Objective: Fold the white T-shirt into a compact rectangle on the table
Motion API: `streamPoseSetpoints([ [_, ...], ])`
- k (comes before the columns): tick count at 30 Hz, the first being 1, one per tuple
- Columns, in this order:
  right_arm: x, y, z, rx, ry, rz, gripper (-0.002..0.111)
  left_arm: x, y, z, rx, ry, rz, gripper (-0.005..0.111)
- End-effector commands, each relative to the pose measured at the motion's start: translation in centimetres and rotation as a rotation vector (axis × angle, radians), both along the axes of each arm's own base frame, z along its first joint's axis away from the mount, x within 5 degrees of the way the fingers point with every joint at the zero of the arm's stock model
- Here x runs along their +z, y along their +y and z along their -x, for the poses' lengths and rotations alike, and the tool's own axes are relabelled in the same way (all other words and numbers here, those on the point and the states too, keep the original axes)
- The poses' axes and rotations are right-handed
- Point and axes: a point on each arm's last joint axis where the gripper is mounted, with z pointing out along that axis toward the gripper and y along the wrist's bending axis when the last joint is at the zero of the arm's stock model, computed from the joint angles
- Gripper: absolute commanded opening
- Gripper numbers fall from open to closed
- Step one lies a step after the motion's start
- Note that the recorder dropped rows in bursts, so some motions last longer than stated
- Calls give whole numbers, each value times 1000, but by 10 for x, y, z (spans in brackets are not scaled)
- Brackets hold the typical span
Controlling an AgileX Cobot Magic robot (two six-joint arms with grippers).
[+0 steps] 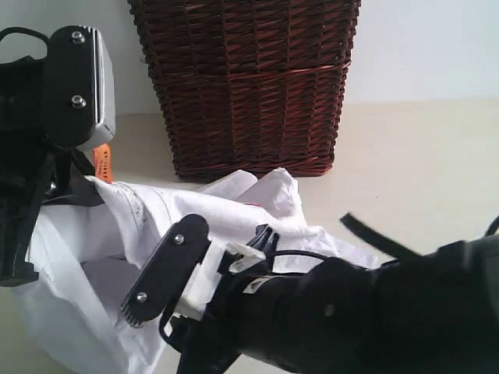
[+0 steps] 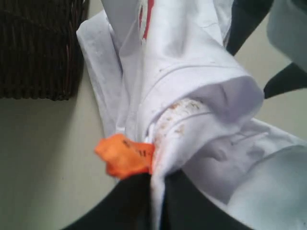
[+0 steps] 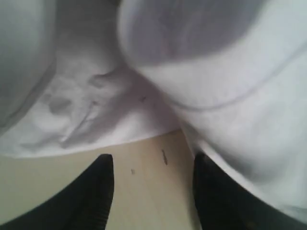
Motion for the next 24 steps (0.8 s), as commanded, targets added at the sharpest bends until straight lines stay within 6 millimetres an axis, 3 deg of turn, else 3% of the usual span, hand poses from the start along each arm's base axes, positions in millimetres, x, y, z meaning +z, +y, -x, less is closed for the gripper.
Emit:
streamPoseSetpoints([
  [1,-8,-1,-17,-261,-218,55,51,1,-3,1,1,3,32,0],
  [5,-12,-8,-23,-360,-282,101,43,1,-3,1,1,4,33,0],
  [11,-14,-9,-23,-337,-294,137,0,1,-4,1,2,5,38,0],
  [19,-14,-20,-24,-352,-340,281,0,1,-4,1,8,4,44,1],
  [21,-10,-25,-23,-355,-350,281,0,1,-4,1,19,7,51,11],
  [24,0,-35,-20,-365,-364,264,0,3,-5,-1,48,0,84,40],
])
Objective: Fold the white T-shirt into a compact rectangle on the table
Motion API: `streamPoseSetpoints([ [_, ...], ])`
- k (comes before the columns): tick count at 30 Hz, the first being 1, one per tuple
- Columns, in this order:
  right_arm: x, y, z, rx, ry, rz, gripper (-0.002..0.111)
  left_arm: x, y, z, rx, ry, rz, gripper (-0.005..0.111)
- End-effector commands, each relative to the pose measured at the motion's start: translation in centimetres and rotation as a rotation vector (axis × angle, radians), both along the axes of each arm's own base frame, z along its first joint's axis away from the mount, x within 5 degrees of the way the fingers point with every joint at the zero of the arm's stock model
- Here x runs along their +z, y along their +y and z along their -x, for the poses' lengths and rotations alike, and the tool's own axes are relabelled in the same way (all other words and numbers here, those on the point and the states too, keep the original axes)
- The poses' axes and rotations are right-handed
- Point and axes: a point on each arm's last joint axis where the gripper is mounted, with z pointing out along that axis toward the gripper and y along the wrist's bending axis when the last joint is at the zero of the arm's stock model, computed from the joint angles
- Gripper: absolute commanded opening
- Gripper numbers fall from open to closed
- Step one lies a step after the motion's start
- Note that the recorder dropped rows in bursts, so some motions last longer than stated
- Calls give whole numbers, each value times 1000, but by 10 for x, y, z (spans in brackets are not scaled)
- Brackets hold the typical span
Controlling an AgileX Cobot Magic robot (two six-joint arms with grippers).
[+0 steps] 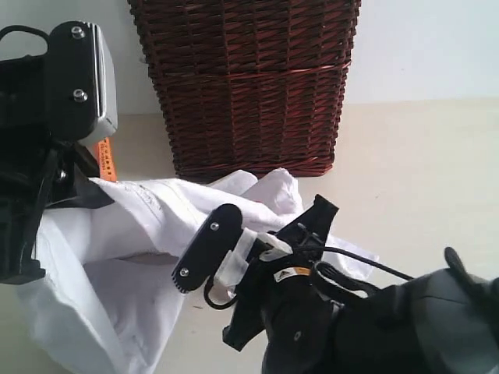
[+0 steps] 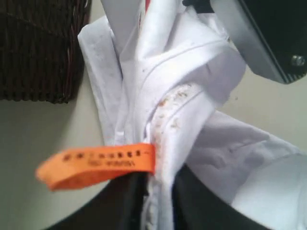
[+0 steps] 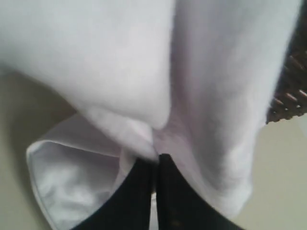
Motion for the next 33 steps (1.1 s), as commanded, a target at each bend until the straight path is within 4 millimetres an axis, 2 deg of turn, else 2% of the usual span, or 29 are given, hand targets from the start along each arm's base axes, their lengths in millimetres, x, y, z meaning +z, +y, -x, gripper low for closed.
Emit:
streamPoseSetpoints([
  [1,19,-16,2,-33,-48,-12,0,3,-5,-2,68,-9,89,55],
  [4,29,-30,-4,-95,-45,-47,0,6,-7,-5,202,19,202,81],
  [6,34,-41,-12,-134,-37,-60,0,6,-7,-4,250,53,235,87],
  [11,41,-63,-33,-198,-5,-102,0,-15,-8,8,298,226,259,86],
  [17,45,-84,-51,-272,-5,-109,0,-65,-1,30,422,459,239,86],
  [23,42,-81,-52,-221,55,-152,0,-97,-1,44,665,637,431,86],
  [27,42,-81,-52,-218,57,-156,0,-109,-7,57,649,718,522,86],
  [33,42,-81,-52,-209,57,-142,0,-128,-2,69,664,723,490,86],
])
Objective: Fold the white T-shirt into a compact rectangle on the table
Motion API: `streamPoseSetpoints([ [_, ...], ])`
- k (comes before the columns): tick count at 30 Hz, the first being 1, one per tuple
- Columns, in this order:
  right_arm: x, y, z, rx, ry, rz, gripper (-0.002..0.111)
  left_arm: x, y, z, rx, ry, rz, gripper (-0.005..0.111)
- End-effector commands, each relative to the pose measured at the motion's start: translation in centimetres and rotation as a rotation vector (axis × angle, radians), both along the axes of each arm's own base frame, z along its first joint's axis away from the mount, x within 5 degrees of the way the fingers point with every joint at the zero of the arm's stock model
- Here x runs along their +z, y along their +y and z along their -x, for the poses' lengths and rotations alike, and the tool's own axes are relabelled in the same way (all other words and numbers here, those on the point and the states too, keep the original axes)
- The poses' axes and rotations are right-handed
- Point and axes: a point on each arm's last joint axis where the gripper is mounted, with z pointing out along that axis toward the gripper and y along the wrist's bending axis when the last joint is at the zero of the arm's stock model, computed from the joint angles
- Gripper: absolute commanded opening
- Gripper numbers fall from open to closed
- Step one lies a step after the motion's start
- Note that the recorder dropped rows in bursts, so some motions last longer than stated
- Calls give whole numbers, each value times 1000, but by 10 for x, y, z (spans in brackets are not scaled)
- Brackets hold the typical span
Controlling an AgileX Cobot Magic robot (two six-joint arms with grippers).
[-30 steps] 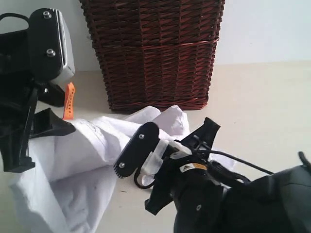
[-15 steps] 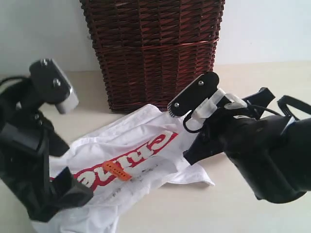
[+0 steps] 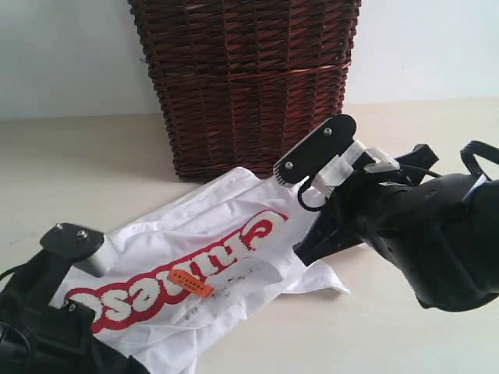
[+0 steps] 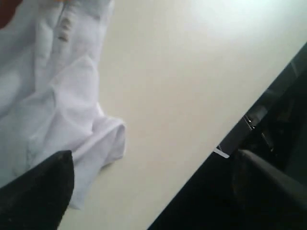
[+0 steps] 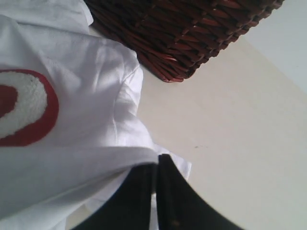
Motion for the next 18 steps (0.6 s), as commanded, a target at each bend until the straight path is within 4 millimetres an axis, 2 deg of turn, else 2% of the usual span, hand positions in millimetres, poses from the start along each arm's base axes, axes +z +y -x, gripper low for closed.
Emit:
streamPoseSetpoints([
  [1,2,-3,0,13,-11,23,0,-14,7,4,43,-16,-21,86],
  [6,3,-5,-1,-5,-30,41,0,-35,22,5,200,-47,-52,86],
  [13,5,-5,-1,-3,-35,38,0,-30,19,-5,284,-84,-7,86],
  [16,7,-5,-1,-1,-40,27,0,-37,18,-7,293,-71,-40,80],
  [18,9,-5,0,-9,-40,16,0,-47,16,-6,270,-13,-80,70],
])
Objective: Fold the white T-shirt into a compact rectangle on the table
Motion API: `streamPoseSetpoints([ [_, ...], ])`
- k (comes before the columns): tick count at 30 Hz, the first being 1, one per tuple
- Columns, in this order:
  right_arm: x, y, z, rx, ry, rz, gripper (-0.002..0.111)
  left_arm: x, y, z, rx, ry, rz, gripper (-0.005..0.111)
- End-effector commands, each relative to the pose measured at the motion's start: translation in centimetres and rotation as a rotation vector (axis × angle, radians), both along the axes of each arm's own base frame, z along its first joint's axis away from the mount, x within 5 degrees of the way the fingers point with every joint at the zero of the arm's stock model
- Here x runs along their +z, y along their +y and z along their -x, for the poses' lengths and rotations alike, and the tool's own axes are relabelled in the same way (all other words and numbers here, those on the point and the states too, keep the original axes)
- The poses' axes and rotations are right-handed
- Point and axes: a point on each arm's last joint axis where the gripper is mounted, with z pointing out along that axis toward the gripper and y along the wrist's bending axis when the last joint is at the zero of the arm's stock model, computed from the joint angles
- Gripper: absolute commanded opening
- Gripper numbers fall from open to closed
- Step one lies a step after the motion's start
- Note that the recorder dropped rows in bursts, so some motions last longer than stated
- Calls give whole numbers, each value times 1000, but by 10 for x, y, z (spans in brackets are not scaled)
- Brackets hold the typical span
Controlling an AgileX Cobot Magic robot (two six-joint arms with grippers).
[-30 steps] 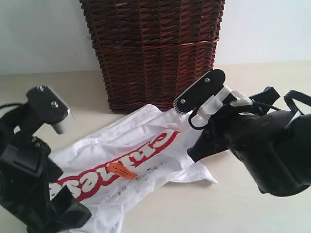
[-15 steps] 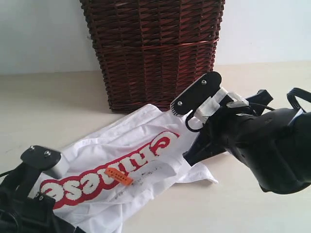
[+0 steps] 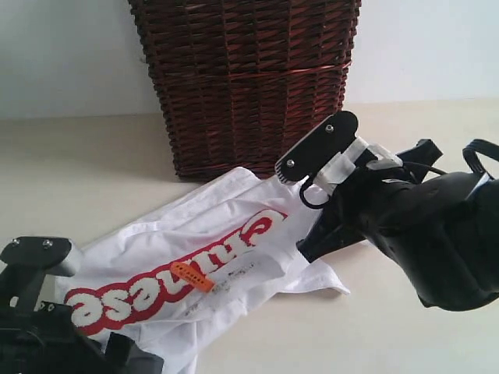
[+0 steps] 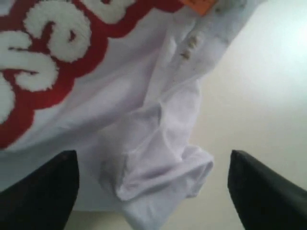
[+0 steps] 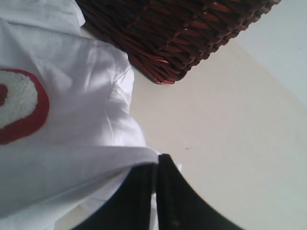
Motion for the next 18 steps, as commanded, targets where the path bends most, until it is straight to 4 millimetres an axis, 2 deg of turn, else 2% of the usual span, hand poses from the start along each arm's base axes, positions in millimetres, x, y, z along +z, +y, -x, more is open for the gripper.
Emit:
streamPoseSetpoints([
  [1,8,-4,1,-5,-23,-9,0,-16,-4,1,-24,83,-53,66],
  [6,13,-3,3,13,-26,-40,0,-25,-10,-9,-73,60,-112,38],
  [11,16,-4,3,21,-25,-28,0,-11,-22,-18,-180,-10,-94,0],
  [14,23,-7,5,10,-37,-36,0,2,-28,-23,-203,-62,-62,0],
  [16,37,-11,9,13,-70,-60,0,15,-29,-26,-217,-106,-36,0],
  [18,60,-19,14,-1,-136,-110,0,28,-25,-28,-284,-128,-46,0],
])
